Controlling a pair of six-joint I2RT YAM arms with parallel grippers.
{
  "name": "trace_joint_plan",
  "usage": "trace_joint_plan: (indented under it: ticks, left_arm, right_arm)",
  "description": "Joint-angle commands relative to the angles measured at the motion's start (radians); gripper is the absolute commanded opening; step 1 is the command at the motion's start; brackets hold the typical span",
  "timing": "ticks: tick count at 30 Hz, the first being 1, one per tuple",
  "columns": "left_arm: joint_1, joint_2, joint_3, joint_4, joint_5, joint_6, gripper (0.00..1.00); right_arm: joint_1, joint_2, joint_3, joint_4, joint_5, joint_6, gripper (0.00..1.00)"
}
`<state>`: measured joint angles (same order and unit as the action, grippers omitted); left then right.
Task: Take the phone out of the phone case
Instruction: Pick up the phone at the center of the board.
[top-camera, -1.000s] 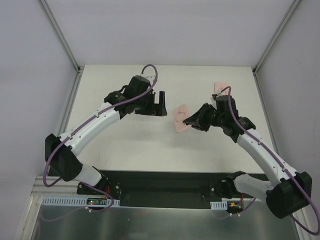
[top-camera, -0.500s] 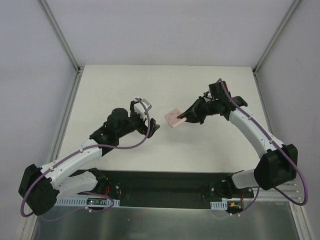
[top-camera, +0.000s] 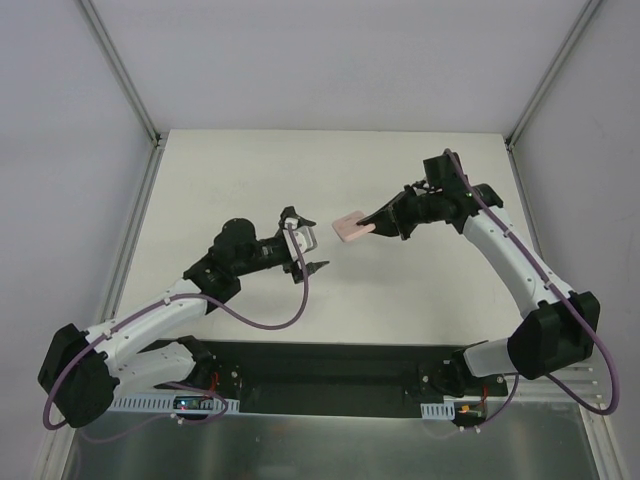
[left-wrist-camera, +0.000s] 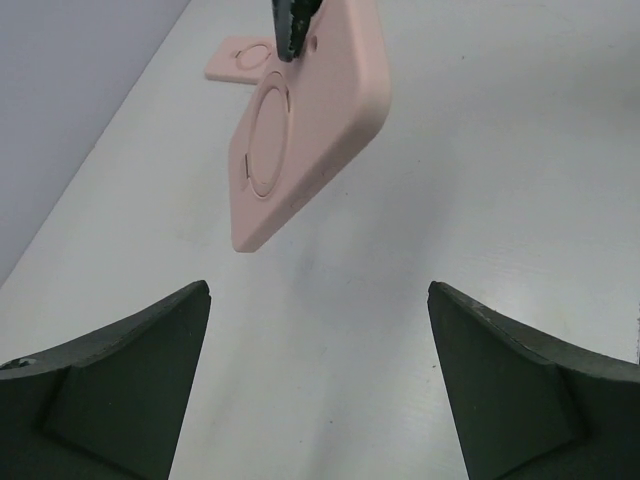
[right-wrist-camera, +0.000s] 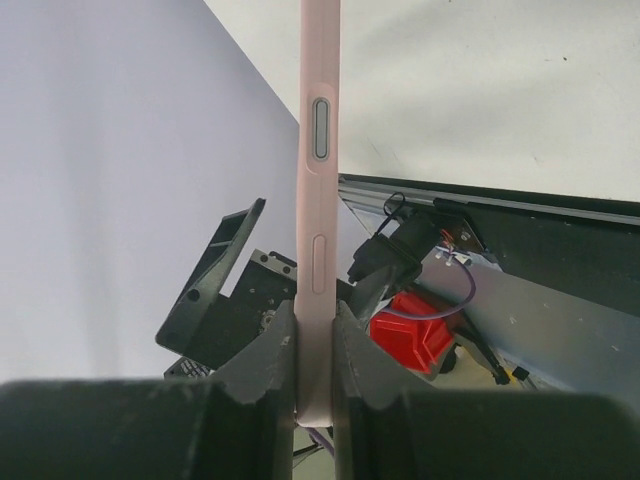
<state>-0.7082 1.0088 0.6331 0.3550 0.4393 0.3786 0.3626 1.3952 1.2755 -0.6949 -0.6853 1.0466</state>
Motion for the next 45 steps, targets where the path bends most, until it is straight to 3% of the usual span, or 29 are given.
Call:
trace_joint_plan:
  ticks: [1, 20, 25, 35, 38, 39, 41, 45]
  left_arm:
    - [-0.011, 0.040, 0.020, 0.010, 0.087, 0.161, 0.88]
    - [-0.082, 0.232, 0.155, 0.050, -0.053, 0.419, 0.80]
    - [-0.089, 0.260, 0.162, 0.143, -0.097, 0.421, 0.76]
    - [-0.093, 0.306, 0.152, 0.286, -0.162, 0.402, 0.50]
    - [-0.094, 0.301, 0.148, 0.294, -0.168, 0.404, 0.31]
    - [-0.094, 0.297, 0.146, 0.295, -0.171, 0.405, 0.15]
    - [-0.096, 0.287, 0.140, 0.300, -0.181, 0.401, 0.01]
    - [-0.094, 0.269, 0.119, 0.326, -0.205, 0.390, 0.00]
  right_arm:
    - [-0.010, -0.004, 0.056, -0.072, -0.083, 0.204, 0.01]
    - [-0.004, 0.051, 0.134, -0.127, -0.175, 0.288, 0.01]
    - [-0.001, 0.061, 0.145, -0.112, -0.204, 0.302, 0.01]
    - [0.006, 0.047, 0.111, -0.069, -0.226, 0.360, 0.01]
    - [0.004, 0.045, 0.114, -0.064, -0.221, 0.378, 0.01]
    - [0.006, 0.044, 0.113, -0.063, -0.221, 0.383, 0.01]
    - [0.006, 0.044, 0.108, -0.054, -0.218, 0.386, 0.02]
    - [0.004, 0.070, 0.113, 0.006, -0.249, 0.348, 0.01]
